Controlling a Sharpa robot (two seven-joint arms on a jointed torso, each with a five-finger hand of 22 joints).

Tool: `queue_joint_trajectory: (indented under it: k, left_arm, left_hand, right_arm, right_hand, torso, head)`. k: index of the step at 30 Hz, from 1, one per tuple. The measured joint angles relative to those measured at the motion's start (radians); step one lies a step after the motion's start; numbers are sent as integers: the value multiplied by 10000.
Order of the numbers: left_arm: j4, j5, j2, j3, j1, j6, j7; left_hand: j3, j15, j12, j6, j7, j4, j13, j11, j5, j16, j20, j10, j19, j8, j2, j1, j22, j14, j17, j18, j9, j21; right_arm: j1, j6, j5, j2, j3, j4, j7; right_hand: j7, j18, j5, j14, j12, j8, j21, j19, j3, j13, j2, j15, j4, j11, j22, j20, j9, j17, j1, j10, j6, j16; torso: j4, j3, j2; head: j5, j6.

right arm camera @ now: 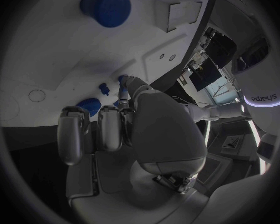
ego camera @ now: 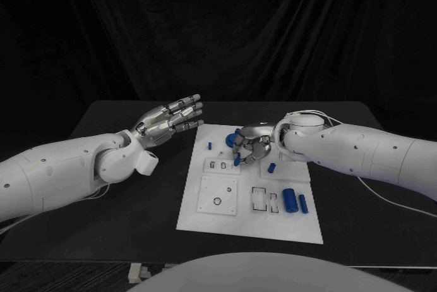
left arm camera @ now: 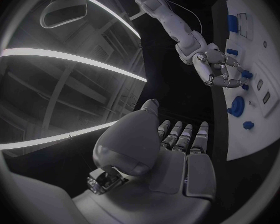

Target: Assemble the parts on the task board

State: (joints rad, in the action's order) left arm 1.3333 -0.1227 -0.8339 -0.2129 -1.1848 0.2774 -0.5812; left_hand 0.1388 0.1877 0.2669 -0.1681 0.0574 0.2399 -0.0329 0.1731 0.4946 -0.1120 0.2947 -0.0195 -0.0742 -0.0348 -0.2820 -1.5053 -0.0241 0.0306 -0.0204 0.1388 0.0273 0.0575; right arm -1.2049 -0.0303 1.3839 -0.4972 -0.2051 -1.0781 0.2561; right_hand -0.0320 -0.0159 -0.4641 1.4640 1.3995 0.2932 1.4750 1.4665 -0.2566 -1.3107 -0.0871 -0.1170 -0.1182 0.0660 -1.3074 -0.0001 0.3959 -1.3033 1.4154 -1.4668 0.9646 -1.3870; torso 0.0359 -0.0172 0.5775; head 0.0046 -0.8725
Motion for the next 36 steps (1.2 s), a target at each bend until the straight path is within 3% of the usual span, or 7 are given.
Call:
queue_joint_trajectory:
  k: [15,19,27,32,36]
  left_arm:
    - [-7,0,13,0,6,29,12]
    - [-7,0,19,-2,8,38,12]
    - [-7,0,21,-1,11,47,7]
    - [-7,0,19,-1,12,48,5]
    - [-8,0,20,-1,13,50,4]
  left_hand:
    - [-29,0,39,-126,52,-29,0,0,0,0,0,0,0,-89,40,-40,0,0,0,0,28,0]
    - [-28,0,39,-161,88,-28,0,0,0,0,0,0,0,-89,12,-69,0,0,0,-1,28,0]
    - [-29,0,38,-165,91,-29,1,0,39,0,0,0,0,-89,1,-80,0,0,0,0,40,0]
    - [-56,0,38,-197,124,-56,1,0,39,0,0,0,0,-88,1,-80,0,0,0,-1,39,0]
    - [-56,0,38,-197,124,-56,1,-1,39,0,0,1,0,-88,1,-79,0,0,0,0,39,0]
  right_arm:
    - [8,-86,-3,14,5,7,19]
    - [12,-91,-3,12,2,-2,28]
    - [19,-119,6,12,-2,-4,31]
    - [19,-132,9,11,-2,-12,33]
    - [19,-134,9,11,-2,-21,34]
  right_hand:
    - [7,1,0,0,-43,-166,0,0,-28,-6,1,0,26,0,1,0,-54,31,-1,1,-290,0]
    - [38,0,-2,0,-35,-319,0,0,-57,-6,2,0,51,-1,1,0,-99,30,-2,1,-489,0]
    - [79,0,158,0,-47,-955,-37,0,-248,53,-163,0,107,0,2,0,-472,80,-175,0,-1106,1]
    - [141,0,628,0,-62,-1281,-37,0,-306,39,-232,0,104,0,-6,0,-709,107,-264,0,-1250,1]
    - [161,1,1312,36,-62,-1541,-37,-11,-306,26,-284,-36,104,0,-7,-11,-927,133,-316,0,-1339,1]
  torso:
    - [-4,-1,-1]
    - [-5,-1,-1]
    - [-7,-2,0]
    - [-11,-2,-1]
    - [-11,-2,-1]
  head:
    - [-7,0]
    - [-24,0]
    - [-32,0]
    - [-18,0]
    - [-17,0]
